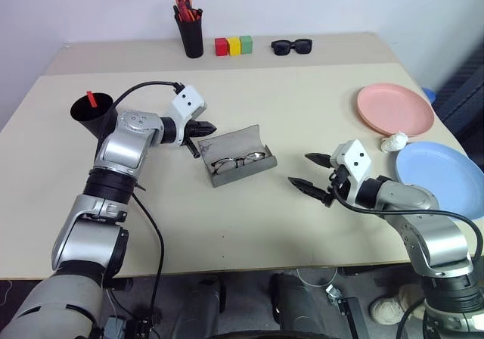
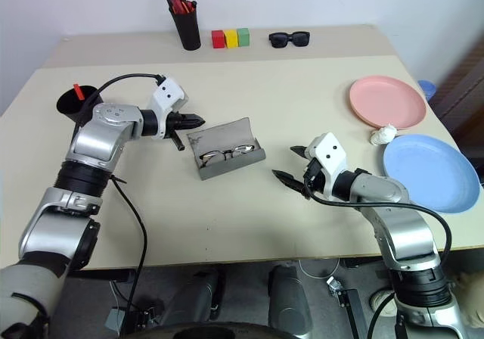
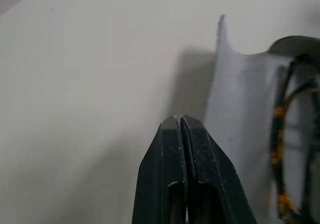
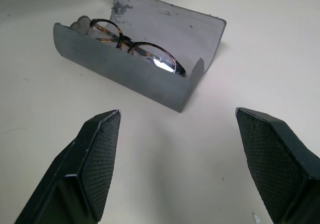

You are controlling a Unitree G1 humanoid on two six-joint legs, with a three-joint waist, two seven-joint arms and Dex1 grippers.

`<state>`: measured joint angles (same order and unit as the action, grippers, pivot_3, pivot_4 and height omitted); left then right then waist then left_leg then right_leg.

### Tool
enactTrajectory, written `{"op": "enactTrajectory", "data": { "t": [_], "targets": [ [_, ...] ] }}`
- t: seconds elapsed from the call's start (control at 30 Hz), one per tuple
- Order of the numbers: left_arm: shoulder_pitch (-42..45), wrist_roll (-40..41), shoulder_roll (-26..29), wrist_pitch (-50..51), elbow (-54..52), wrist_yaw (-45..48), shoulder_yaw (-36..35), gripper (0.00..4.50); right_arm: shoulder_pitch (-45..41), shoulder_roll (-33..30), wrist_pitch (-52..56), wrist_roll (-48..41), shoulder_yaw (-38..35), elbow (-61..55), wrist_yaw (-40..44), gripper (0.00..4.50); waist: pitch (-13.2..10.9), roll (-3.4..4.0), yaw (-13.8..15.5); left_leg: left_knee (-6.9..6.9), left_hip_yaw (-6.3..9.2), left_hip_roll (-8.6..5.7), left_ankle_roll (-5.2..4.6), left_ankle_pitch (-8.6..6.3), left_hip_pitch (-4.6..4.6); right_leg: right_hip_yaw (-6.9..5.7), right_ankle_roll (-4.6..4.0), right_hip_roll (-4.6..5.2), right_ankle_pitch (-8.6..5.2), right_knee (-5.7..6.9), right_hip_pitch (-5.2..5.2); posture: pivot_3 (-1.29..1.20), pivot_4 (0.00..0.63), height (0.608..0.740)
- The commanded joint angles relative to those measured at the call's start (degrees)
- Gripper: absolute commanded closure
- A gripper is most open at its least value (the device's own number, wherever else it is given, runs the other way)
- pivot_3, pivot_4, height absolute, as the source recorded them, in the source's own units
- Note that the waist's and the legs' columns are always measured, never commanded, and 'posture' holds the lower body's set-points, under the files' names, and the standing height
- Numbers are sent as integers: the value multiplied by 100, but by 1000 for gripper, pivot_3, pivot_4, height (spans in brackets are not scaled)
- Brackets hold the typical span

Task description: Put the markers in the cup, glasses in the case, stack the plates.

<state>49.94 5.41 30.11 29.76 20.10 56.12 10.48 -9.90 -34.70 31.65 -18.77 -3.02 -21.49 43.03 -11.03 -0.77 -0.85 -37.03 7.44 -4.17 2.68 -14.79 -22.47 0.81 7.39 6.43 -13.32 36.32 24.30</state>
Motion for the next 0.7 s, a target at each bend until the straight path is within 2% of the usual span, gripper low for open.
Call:
{"op": "enactTrajectory", "data": {
  "t": [0.03,0.17,0.3,0.5,0.7],
  "targets": [
    [-61,226,128,317,-580,327,0,4475,19,44,-150,-71,-24,-201,-56,748,0,0,-2,0,0,0,0,0,0,0,0,0,0,0,0,0,150,740],
    [-166,294,189,516,-820,457,2,4475,14,47,-204,-71,-11,-144,-68,748,0,0,-9,-1,0,0,0,0,1,0,0,-1,0,2,0,0,150,740],
    [-74,285,59,583,-730,95,-215,4475,-30,71,-263,-68,35,-73,-78,748,0,0,5,-3,1,1,0,0,1,0,0,-1,0,2,0,0,150,740],
    [25,-381,-191,-18,-46,-1035,-38,4475,-73,130,-363,-26,122,21,-128,748,0,0,14,-6,1,0,0,0,1,0,0,0,0,1,-3,0,150,740],
    [179,-704,-492,-62,606,-1431,134,4475,-132,171,-404,-19,164,38,-187,748,0,-1,7,-6,1,-1,0,0,1,0,1,-1,1,1,-3,0,150,740]
  ]
}}
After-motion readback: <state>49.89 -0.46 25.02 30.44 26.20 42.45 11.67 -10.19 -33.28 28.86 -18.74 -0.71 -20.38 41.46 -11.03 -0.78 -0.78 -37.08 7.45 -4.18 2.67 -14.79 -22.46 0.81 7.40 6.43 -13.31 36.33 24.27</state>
